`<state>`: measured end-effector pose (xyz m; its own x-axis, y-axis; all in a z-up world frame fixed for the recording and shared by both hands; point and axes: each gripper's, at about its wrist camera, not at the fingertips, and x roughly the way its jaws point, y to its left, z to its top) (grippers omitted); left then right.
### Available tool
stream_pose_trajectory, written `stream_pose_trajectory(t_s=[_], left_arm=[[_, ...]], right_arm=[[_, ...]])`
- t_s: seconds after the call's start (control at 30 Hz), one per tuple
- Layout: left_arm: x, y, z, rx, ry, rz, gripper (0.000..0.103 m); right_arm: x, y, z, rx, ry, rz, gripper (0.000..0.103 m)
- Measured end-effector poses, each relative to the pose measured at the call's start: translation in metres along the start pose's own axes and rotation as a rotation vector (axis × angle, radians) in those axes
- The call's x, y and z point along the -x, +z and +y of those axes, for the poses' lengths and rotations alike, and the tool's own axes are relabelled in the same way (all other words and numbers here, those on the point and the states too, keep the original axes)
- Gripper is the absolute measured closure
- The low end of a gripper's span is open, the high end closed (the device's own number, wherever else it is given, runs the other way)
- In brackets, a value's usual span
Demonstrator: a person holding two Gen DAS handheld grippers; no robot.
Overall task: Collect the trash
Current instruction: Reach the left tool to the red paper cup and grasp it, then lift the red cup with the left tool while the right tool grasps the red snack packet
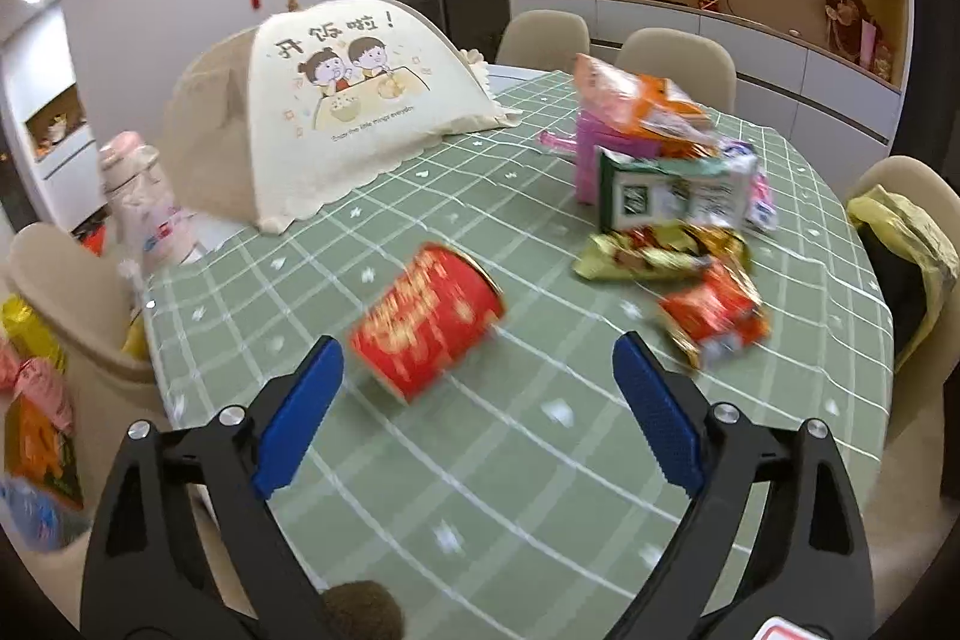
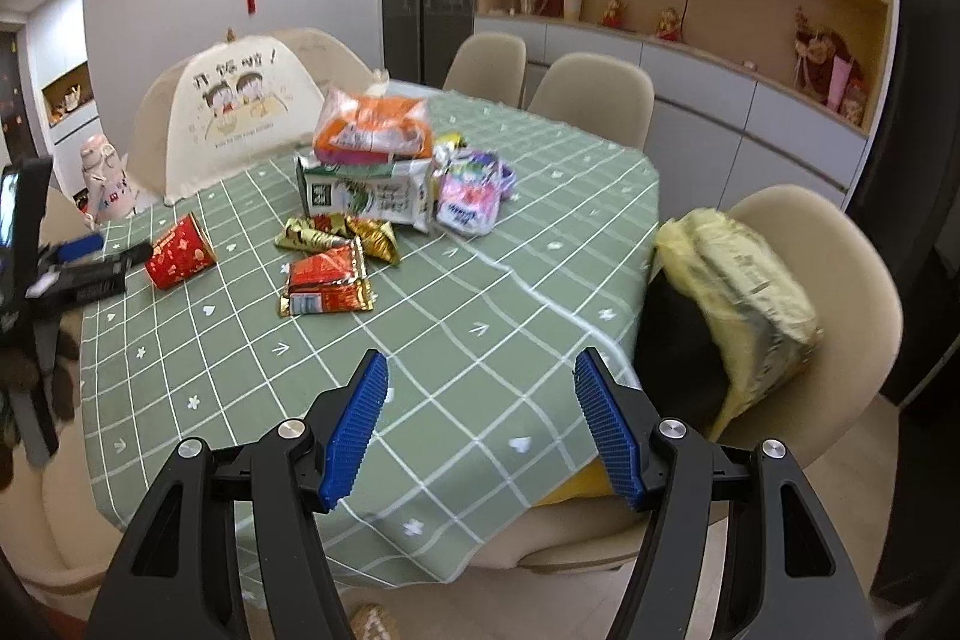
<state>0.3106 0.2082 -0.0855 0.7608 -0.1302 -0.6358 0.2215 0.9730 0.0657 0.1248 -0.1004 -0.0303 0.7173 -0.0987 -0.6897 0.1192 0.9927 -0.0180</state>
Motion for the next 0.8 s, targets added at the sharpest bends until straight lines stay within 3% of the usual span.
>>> stream_pose_trajectory(t_s=[0.1,0.17,0.27,0.37,0.43,0.53,0.63,0.8], left_arm=[[-0.035,0.017,0.029,0.037,-0.028,0.039,0.025],[-0.058,0.024,0.041,0.07,-0.085,0.087,0.028],[-0.084,0.028,0.042,0.019,-0.148,0.14,0.033],[-0.1,0.025,0.037,-0.028,-0.162,0.183,0.034],[-0.104,0.022,0.037,-0.03,-0.142,0.193,0.036],[-0.104,0.018,0.045,0.045,-0.116,0.214,0.04],[-0.097,0.014,0.045,0.062,-0.097,0.217,0.047],[-0.055,0.008,0.046,0.181,-0.096,0.198,0.049]], right_arm=[[-0.016,0.003,0.014,-0.004,-0.009,0.042,0.041],[-0.025,0.006,0.021,0.003,-0.017,0.063,0.041],[-0.035,0.009,0.032,0.024,-0.022,0.082,0.041],[-0.043,0.013,0.04,0.044,-0.005,0.093,0.041],[-0.048,0.015,0.044,0.055,0.009,0.096,0.041],[-0.055,0.017,0.046,0.077,0.032,0.107,0.041],[-0.074,0.024,0.048,0.095,0.098,0.114,0.041],[-0.123,0.041,0.054,0.103,0.215,0.138,0.041]])
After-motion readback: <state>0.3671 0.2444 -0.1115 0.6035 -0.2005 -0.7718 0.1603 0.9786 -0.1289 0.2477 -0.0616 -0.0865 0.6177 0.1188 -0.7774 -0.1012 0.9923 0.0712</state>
